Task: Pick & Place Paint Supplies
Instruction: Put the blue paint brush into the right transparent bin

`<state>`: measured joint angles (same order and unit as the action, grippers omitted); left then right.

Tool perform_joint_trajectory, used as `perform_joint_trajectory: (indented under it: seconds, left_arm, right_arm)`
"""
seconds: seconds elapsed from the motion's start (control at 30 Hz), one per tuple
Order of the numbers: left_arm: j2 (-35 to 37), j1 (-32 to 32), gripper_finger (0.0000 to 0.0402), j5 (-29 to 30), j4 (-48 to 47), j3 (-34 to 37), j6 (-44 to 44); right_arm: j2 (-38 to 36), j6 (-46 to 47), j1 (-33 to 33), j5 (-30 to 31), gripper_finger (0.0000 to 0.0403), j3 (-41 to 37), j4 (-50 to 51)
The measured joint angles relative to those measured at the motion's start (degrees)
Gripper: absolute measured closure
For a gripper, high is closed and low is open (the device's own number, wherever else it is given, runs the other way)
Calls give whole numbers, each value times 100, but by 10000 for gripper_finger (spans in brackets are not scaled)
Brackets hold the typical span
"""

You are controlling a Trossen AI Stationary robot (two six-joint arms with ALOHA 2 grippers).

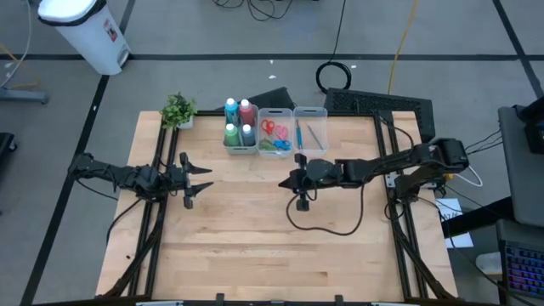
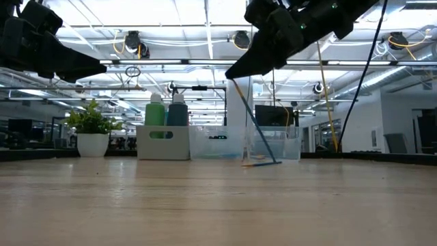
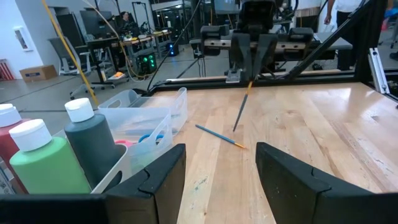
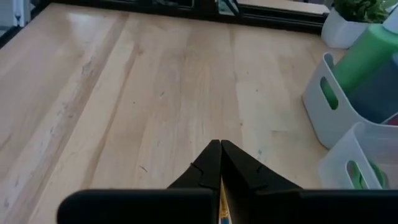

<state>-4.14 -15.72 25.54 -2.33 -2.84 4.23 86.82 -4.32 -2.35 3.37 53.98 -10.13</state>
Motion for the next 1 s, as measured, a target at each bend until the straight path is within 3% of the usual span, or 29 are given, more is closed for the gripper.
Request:
perform_joint_trajectory:
  seconds: [1.0]
  left_arm:
    - [-1, 1, 199, 2, 0, 1, 0]
  right_arm:
    - [-397, -92, 378, 3, 403, 0, -212]
